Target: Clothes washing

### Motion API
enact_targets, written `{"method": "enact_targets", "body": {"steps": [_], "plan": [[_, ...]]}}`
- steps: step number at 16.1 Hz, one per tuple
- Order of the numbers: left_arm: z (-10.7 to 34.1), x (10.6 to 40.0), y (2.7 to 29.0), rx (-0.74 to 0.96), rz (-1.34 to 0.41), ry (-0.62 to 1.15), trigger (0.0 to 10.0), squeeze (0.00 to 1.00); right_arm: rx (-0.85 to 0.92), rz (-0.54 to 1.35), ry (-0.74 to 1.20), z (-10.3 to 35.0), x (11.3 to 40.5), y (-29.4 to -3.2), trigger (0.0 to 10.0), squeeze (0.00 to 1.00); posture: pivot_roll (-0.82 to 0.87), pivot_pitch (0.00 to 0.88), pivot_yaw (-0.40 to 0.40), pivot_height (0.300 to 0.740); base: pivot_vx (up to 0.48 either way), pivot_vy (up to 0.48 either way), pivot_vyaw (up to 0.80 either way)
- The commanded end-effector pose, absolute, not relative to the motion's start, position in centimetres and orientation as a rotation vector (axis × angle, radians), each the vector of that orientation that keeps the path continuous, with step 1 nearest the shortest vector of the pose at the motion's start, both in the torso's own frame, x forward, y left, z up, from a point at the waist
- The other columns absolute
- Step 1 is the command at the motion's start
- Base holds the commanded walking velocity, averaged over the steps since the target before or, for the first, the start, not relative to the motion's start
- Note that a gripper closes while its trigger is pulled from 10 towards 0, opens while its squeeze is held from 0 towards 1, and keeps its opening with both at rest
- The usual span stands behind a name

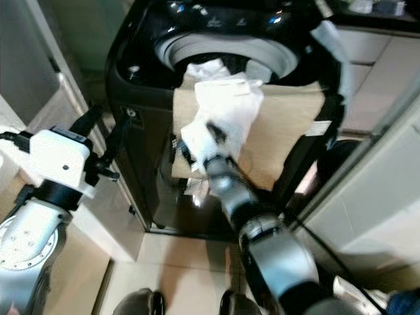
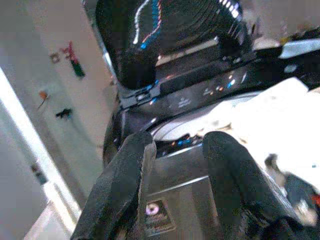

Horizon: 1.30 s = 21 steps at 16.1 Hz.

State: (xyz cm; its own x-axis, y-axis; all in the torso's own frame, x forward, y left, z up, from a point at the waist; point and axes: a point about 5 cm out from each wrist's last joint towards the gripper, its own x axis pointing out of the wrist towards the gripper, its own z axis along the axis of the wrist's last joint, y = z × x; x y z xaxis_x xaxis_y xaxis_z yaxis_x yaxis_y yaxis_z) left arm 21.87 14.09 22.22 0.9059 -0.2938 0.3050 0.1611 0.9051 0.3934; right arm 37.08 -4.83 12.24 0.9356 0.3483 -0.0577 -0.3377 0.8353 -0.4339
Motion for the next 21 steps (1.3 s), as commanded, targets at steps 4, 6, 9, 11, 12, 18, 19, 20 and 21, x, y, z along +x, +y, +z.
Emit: {"method": "enact_targets", "body": {"steps": [4,6,9,11,12,18,19,20,21], "plan": [[22.2,20.9,14.1,0.376,-0.217,-0.337,10.0,0.0,-0.59,0.231,-0.168,18.4,39.9,-5.2,10.0,0.0,0.29,0.196,-0.033,0.74,0.0,0.0,0.0],[22.1,21.1,13.9,0.372,-0.216,-0.338,10.0,0.0,-0.602,0.202,-0.254,21.6,40.6,-5.0,10.0,0.0,0.28,0.183,-0.039,0.74,0.0,0.0,0.0],[22.2,21.9,13.5,0.36,-0.21,-0.357,10.0,0.0,-0.579,0.154,-0.437,27.2,41.1,-4.8,10.0,0.0,0.25,0.152,-0.051,0.74,0.0,0.0,0.0],[22.3,22.5,13.2,0.352,-0.21,-0.373,10.0,0.0,-0.575,0.142,-0.552,30.5,41.0,-4.5,10.0,0.0,0.23,0.131,-0.054,0.74,0.0,0.0,0.0],[22.4,22.7,13.1,0.35,-0.212,-0.379,10.0,0.0,-0.586,0.134,-0.577,31.2,41.0,-4.5,10.0,0.0,0.22,0.125,-0.056,0.74,0.0,0.0,0.0],[22.4,24.2,12.3,0.331,-0.214,-0.406,10.0,0.0,-0.446,0.08,-0.615,30.9,41.0,-7.0,10.0,0.0,0.15,0.096,-0.07,0.74,0.0,0.0,0.0],[22.0,24.4,12.2,0.328,-0.222,-0.397,10.0,0.0,-0.332,0.051,-0.556,28.6,41.0,-8.2,10.0,0.0,0.14,0.097,-0.068,0.74,0.0,0.0,0.0],[21.8,24.5,12.1,0.331,-0.23,-0.392,10.0,0.0,-0.247,0.026,-0.504,26.4,40.8,-9.1,10.0,0.0,0.13,0.1,-0.061,0.74,0.0,0.0,0.0],[21.8,24.5,12.1,0.329,-0.236,-0.39,10.0,0.0,-0.181,0.031,-0.452,23.6,40.3,-9.2,10.0,0.0,0.12,0.105,-0.044,0.74,0.0,0.0,0.0]]}}
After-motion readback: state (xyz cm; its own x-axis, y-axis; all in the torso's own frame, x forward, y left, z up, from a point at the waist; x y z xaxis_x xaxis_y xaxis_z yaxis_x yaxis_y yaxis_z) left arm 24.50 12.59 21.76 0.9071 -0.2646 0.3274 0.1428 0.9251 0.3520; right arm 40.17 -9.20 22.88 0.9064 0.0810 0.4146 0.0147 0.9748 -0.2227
